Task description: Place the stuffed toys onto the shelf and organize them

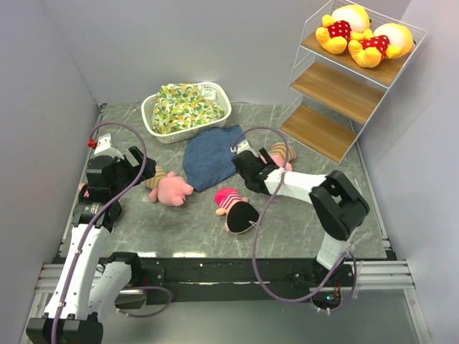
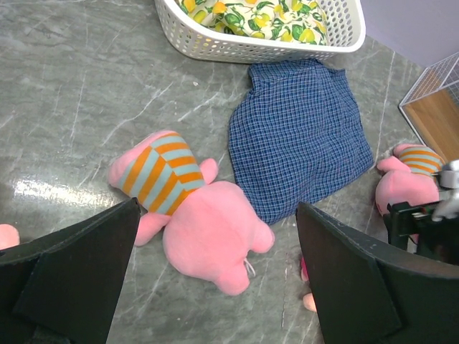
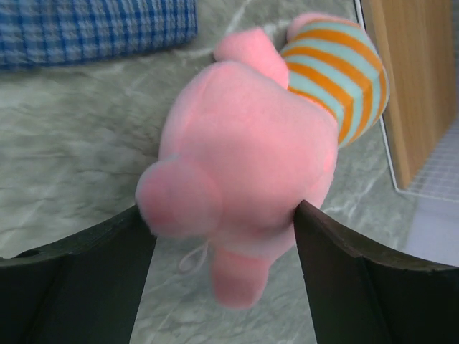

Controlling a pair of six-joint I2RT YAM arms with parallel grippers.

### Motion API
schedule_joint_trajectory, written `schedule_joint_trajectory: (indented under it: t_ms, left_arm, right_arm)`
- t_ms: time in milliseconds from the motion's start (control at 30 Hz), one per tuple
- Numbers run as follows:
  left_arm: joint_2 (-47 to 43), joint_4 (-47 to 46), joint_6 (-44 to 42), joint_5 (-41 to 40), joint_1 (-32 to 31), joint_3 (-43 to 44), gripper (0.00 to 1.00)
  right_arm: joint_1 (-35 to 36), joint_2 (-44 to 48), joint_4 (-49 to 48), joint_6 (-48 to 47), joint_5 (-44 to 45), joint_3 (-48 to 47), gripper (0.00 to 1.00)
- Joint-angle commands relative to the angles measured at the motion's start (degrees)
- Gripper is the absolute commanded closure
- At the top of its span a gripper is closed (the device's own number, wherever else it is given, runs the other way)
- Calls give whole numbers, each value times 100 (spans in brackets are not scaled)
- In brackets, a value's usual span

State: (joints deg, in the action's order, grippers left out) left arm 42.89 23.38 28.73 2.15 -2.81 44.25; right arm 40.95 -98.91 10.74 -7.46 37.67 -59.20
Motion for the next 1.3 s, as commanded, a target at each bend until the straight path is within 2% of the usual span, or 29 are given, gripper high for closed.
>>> schedule_joint_trajectory:
  t_ms: [0, 33, 67, 133, 167, 267, 400, 500, 600, 633, 667, 800, 900, 967, 1033, 1067, 1100, 1167, 1200, 1267]
  left_arm:
    - [-71, -176, -43, 92, -36, -13, 4]
    - [-79, -175, -52, 118, -36, -4, 4]
    - [-79, -175, -52, 136, -36, -4, 4]
    - [-106, -193, -78, 145, -36, -13, 3]
    - [-149, -193, -78, 154, -36, -22, 4]
    - [-228, -254, -104, 206, -44, -48, 3]
    - [-299, -439, -96, 452, -44, -83, 3]
    - [-290, -649, 18, 724, -44, -83, 3]
    - [-238, -1000, 45, 1417, -53, -118, 4]
    - [-203, -1263, 19, 1637, -53, -118, 3]
    - [-98, -1344, -8, 2013, -88, -75, 3]
    - [114, -1546, -419, 2430, -264, 206, 1]
    - [-26, -2116, -902, 2859, -448, 137, 2]
    - [-228, -2930, -1149, 3202, -606, -160, 2]
    - [-395, -3338, -1370, 3502, -633, -363, 1]
    - [-422, -3661, -1562, 3720, -633, -417, 1]
    - [-431, -3769, -1659, 4270, -633, -443, 1]
    - [-274, -3596, -2096, 4993, -633, -347, 1]
    - [-177, -3429, -2274, 5710, -642, -269, 1]
    - [139, -2955, -2808, 6233, -729, -14, 1]
  right_arm:
    - [-17, -277, -300, -422, 900, -197, 24]
    - [-8, -286, -475, -457, 961, -128, 28]
    - [-17, -286, -564, -501, 1101, -110, 42]
    - [-25, -225, -731, -633, 1198, -66, 56]
    - [-26, -190, -714, -660, 1164, -74, 71]
    - [-8, 126, 127, -397, 963, -389, 82]
    - [-17, 1081, 1367, 130, -326, -987, 82]
    - [-17, 1479, 2237, 499, -479, -1645, 83]
    - [-17, 1725, 2985, 544, -1531, -2358, 83]
    - [-17, 1779, 3212, 544, -2344, -2612, 85]
    - [-8, 1831, 3319, 544, -2726, -2710, 86]
    - [-17, 2182, 3452, 658, -4213, -2904, 86]
    - [-17, 2289, 3540, 737, -5188, -2983, 85]
    - [-8, 2306, 3601, 921, -5707, -3010, 85]
    - [-17, 2341, 3558, 1010, -6524, -2984, 85]
    - [-8, 2342, 3531, 1045, -6779, -2975, 85]
    - [-8, 2342, 3523, 1054, -7252, -2983, 85]
    - [-17, 2315, 3522, 1115, -7571, -3001, 85]
    - [-8, 2306, 3505, 1133, -7747, -3036, 85]
    - [-8, 2333, 3435, 1412, -7679, -3054, 85]
